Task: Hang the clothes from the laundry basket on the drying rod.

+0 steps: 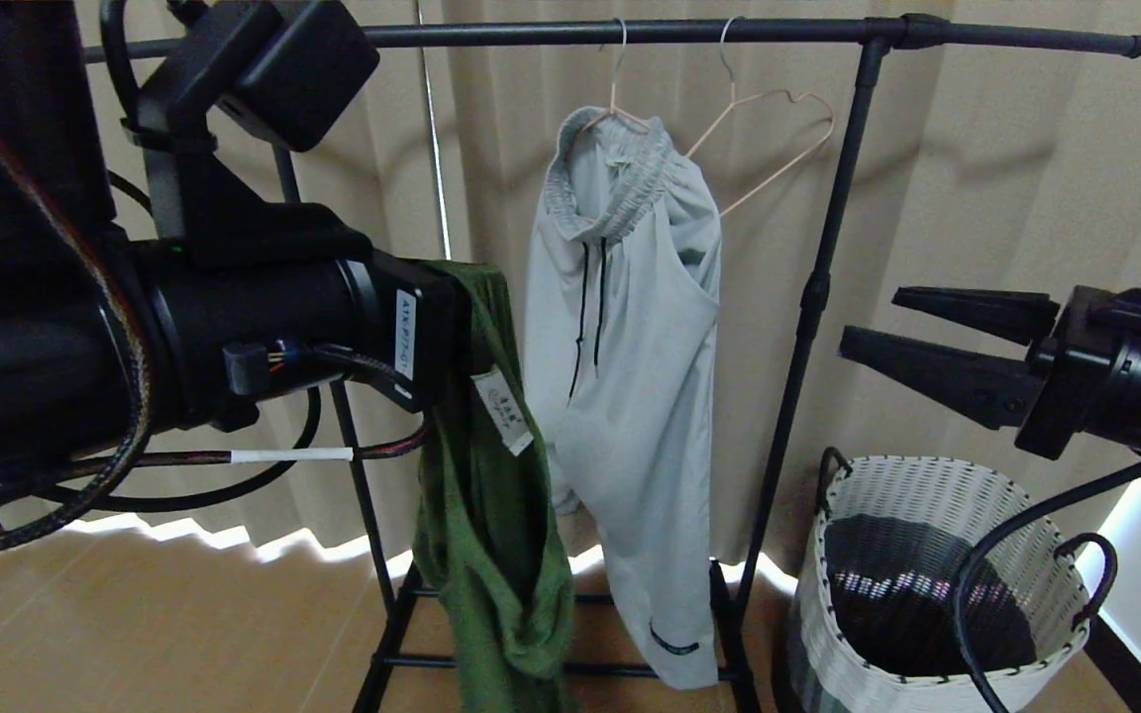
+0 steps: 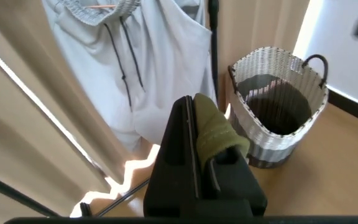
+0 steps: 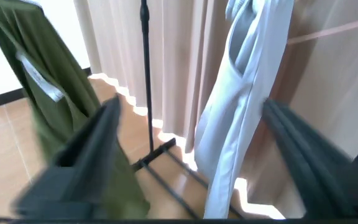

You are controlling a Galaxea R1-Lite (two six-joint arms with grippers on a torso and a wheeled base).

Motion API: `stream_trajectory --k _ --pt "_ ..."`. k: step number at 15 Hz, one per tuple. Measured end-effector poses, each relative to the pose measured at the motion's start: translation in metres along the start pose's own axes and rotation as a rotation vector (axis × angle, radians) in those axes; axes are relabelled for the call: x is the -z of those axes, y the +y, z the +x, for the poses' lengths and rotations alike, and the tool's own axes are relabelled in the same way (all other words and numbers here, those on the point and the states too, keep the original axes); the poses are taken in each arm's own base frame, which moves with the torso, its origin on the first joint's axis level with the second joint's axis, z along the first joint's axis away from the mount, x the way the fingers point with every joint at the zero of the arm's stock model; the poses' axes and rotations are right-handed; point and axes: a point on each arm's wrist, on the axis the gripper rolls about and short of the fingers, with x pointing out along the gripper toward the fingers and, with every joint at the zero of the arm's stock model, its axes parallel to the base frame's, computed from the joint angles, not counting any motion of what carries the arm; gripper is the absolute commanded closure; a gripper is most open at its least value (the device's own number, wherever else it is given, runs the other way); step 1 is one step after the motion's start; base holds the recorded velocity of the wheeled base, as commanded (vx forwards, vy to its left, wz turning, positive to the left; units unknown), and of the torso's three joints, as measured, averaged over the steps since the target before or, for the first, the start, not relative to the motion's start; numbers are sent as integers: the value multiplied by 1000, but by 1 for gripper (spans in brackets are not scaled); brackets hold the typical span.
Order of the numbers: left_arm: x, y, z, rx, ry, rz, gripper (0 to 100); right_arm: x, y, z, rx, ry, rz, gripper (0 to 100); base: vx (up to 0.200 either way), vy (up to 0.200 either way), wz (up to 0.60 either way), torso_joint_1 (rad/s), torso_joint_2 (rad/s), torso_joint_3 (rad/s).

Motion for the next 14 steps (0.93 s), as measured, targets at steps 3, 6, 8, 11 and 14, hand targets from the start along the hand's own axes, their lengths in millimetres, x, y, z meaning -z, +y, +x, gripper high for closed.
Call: stream_trajectory --k 3,6,8,11,14 --pt "8 5 1 -80 36 2 100 9 11 -13 -29 8 1 0 0 0 0 0 0 0" --pt "19 7 -1 -92 71 5 100 16 15 -24 -30 16 -2 0 0 0 0 0 0 0" --pt "30 9 -11 -102 96 6 100 24 13 -29 -4 37 -40 0 0 0 0 0 0 0" --pt "41 23 -29 -164 109 -7 100 36 3 -36 127 74 -101 0 0 0 0 0 0 0" --pt "49 43 -49 -265 115 -25 100 49 -6 -42 295 131 -120 0 0 0 0 0 0 0"
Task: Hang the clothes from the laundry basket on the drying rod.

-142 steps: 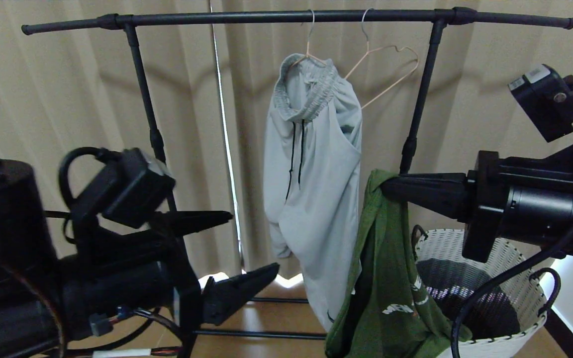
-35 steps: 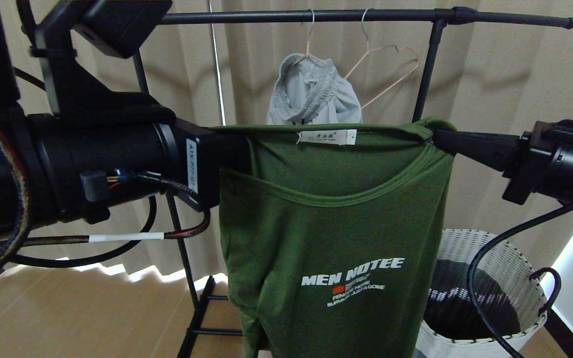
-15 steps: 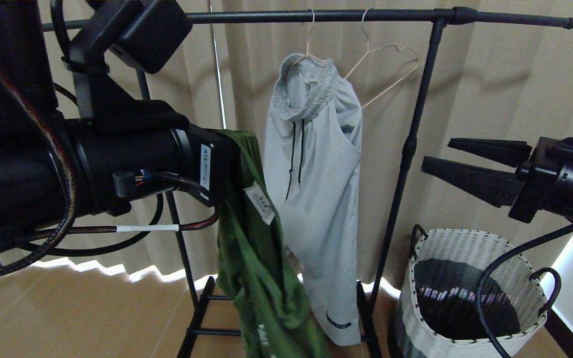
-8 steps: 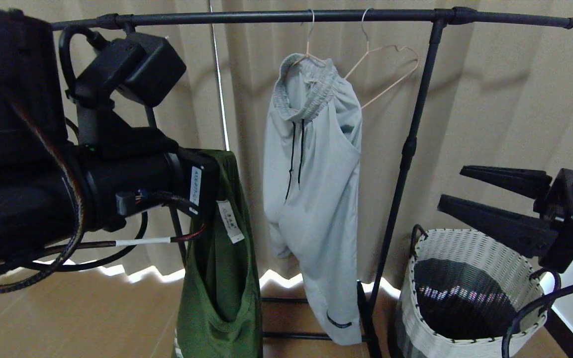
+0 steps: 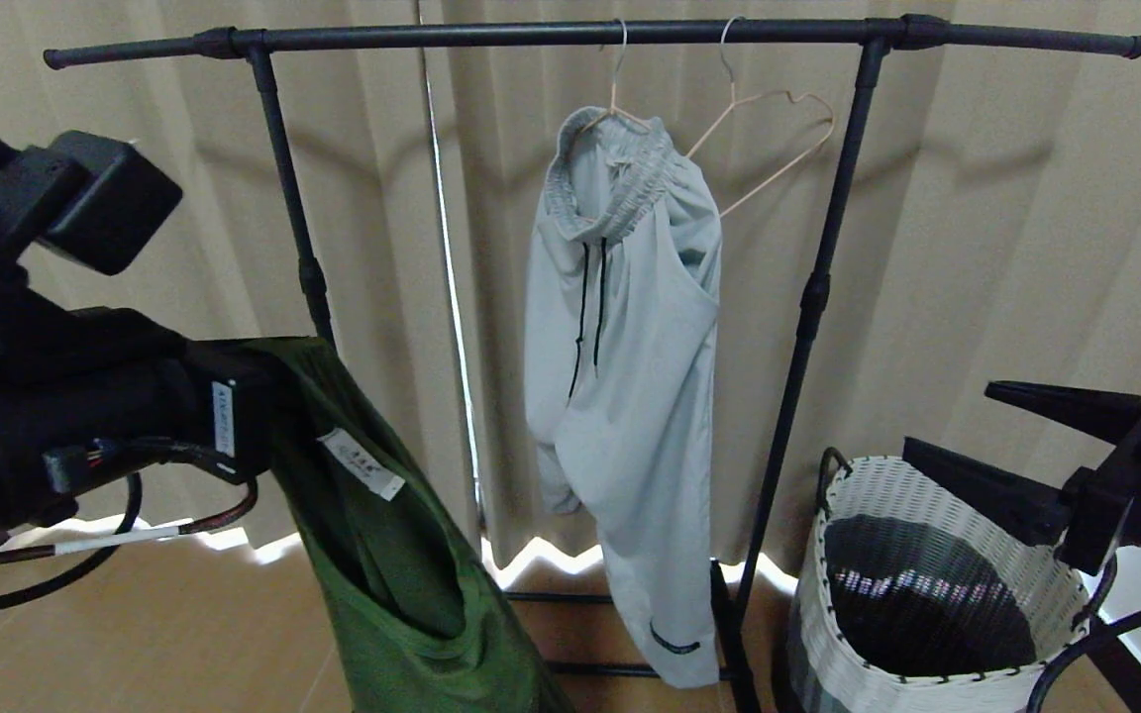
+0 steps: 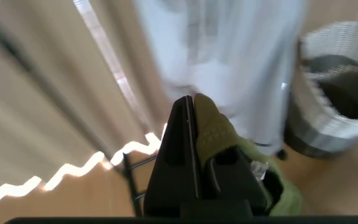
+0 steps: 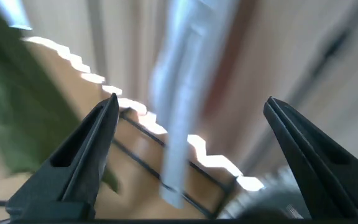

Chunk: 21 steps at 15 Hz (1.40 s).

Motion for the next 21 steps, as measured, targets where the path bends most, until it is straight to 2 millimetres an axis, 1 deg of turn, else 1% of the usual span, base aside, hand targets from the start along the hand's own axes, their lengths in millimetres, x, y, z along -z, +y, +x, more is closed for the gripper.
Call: stream_trajectory --k 4,6,8,10,12,16,19,21 --pt "24 21 -28 -109 16 -23 100 30 -11 -6 215 111 -65 0 0 0 0 0 0 0" --pt "36 31 -42 -178 23 -31 100 41 -15 -10 277 119 -69 0 0 0 0 0 0 0" --pt "54 36 -56 -240 44 -43 100 51 -20 -14 346 133 -61 0 0 0 0 0 0 0" --pt "70 38 -71 -292 47 -58 100 58 -24 -18 401 136 -54 0 0 0 0 0 0 0" --pt "82 39 -84 -336 41 -70 100 63 -26 -21 434 135 -48 0 0 0 0 0 0 0" --pt "108 35 -108 -432 29 -94 100 75 -31 -29 501 127 -34 0 0 0 0 0 0 0" --pt "116 32 -115 -415 7 -96 100 80 -31 -31 513 147 -22 0 0 0 0 2 -30 -32" --pt "118 30 -116 -383 0 -95 100 83 -31 -32 513 156 -19 0 0 0 0 36 -293 -249"
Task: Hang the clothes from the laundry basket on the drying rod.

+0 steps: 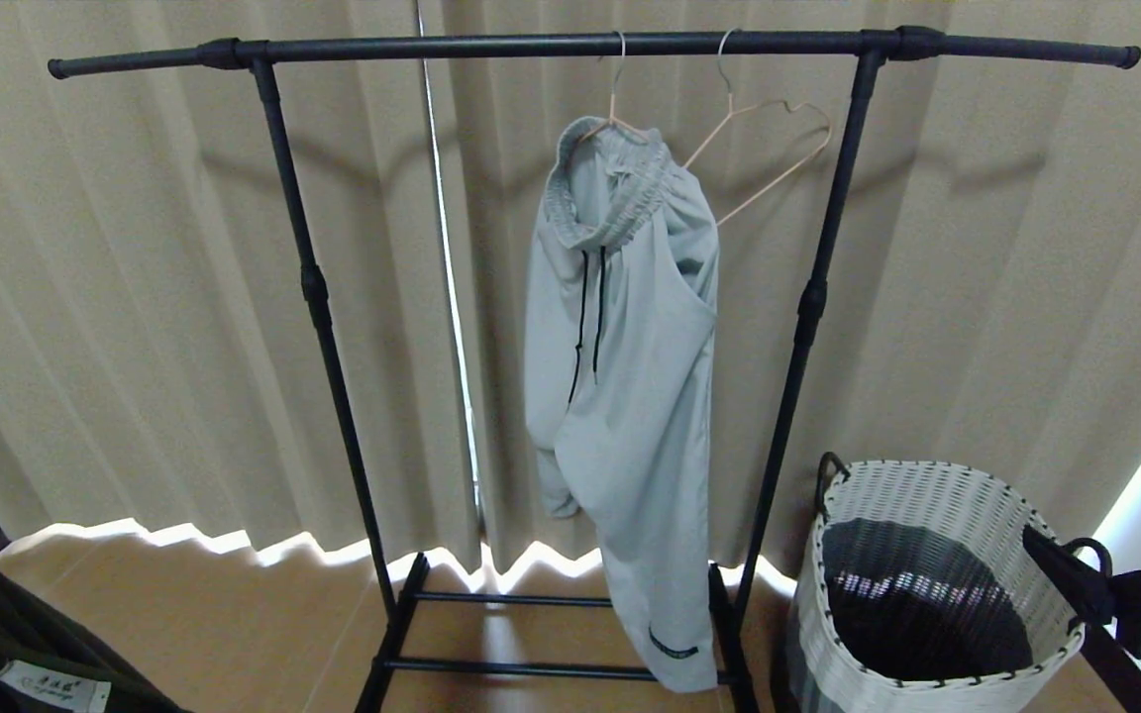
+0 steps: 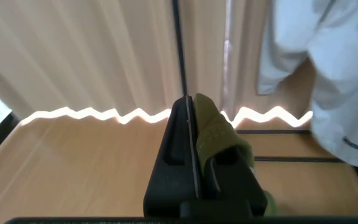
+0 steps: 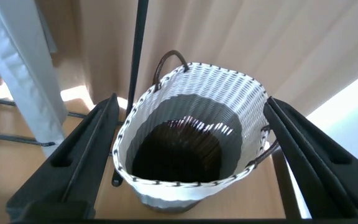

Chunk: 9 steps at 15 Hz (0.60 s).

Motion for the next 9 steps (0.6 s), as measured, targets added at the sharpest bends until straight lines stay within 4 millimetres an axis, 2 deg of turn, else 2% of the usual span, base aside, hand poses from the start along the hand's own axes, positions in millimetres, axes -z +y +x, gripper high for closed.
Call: stream_trajectory --k 4,9 --pt "1 0 -1 15 -6 2 100 0 0 0 1 -5 0 0 0 0 0 88 -416 -327" --pt "2 0 -1 16 -7 5 100 0 0 -1 0 -4 -1 0 0 0 0 133 -469 -331"
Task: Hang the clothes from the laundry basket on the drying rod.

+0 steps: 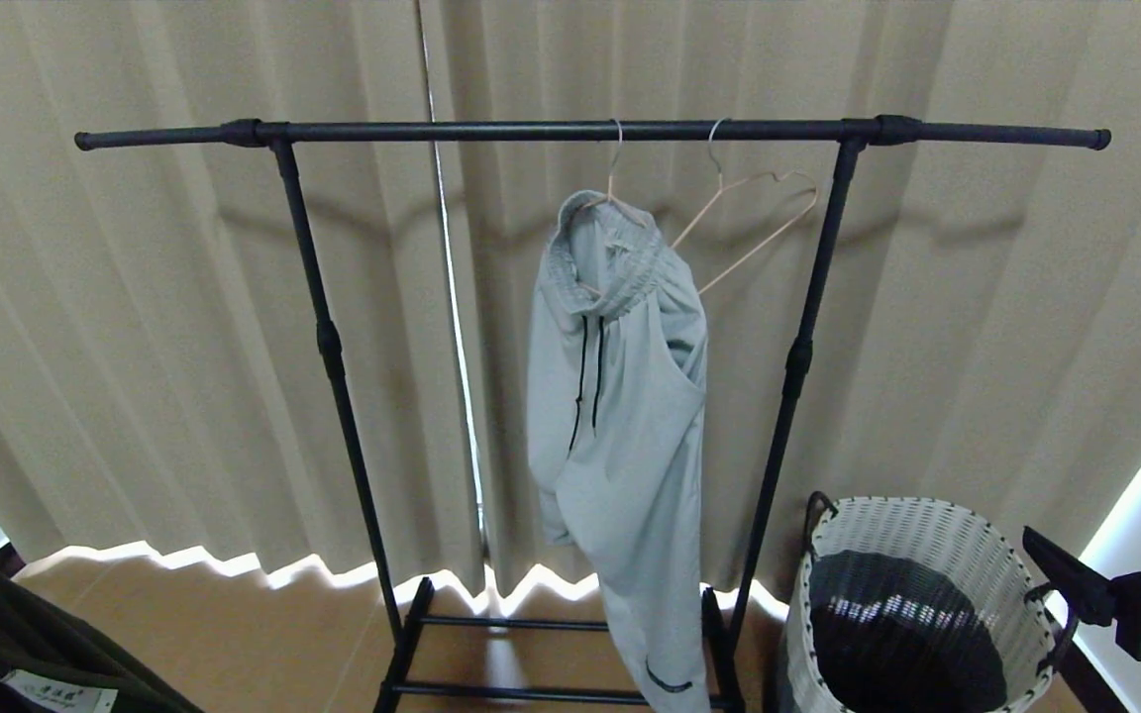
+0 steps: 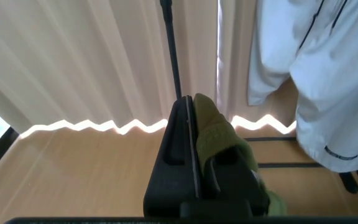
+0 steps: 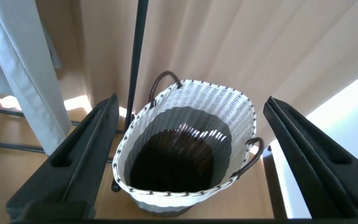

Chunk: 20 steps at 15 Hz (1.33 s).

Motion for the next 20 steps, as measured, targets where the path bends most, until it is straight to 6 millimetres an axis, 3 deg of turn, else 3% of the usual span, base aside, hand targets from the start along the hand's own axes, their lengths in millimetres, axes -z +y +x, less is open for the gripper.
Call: stream_trajectory --k 10,16,20 --pt "19 -5 3 83 47 56 100 -1 0 1 -7 -2 2 0 0 0 0 181 -484 -305" --pt "24 -6 3 95 50 87 100 1 1 2 -21 8 3 0 0 0 0 27 -65 -43" --pt "24 -7 4 103 50 89 100 -11 1 4 -94 -87 22 0 0 0 0 0 0 0"
